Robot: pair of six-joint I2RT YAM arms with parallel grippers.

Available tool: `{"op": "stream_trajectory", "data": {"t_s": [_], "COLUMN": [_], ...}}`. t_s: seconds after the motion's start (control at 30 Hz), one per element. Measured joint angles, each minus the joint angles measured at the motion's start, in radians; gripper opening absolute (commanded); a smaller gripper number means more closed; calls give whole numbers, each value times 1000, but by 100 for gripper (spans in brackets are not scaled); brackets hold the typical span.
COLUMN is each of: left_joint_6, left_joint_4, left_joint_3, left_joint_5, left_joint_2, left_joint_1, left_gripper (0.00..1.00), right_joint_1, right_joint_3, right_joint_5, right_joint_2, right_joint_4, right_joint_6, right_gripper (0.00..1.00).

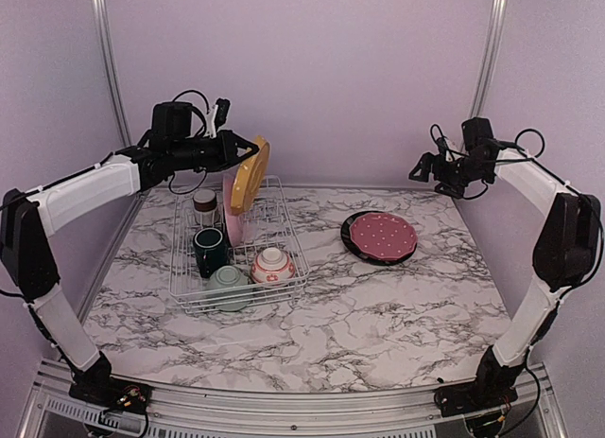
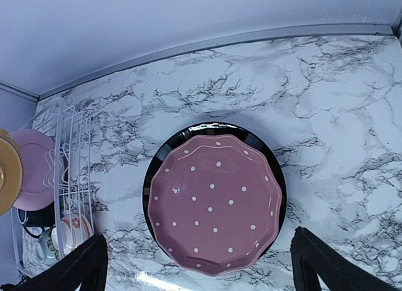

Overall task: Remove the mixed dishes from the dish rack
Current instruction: Pass from the left arm to the right

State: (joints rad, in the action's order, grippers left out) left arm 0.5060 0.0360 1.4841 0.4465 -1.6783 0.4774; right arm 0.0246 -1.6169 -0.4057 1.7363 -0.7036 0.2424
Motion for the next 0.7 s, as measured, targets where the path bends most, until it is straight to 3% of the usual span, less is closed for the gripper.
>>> {"op": "stream_trajectory", "data": {"t_s": [0.37, 0.7], "left_joint_6": [-265, -484], "left_joint_4": [226, 372], "left_joint_3": [122, 130], "left_joint_5": [-135, -317], "left_joint_2": [-6, -38], "left_joint_1": [160, 288], "left_gripper": [0, 0], "right_joint_1": [9, 72], "right_joint_3": [0, 0], "right_joint_5": [-47, -124], "right_joint_2": [0, 0], "right_joint_4": [0, 2], "right_joint_6": [21, 65], "right_gripper": [98, 98]}}
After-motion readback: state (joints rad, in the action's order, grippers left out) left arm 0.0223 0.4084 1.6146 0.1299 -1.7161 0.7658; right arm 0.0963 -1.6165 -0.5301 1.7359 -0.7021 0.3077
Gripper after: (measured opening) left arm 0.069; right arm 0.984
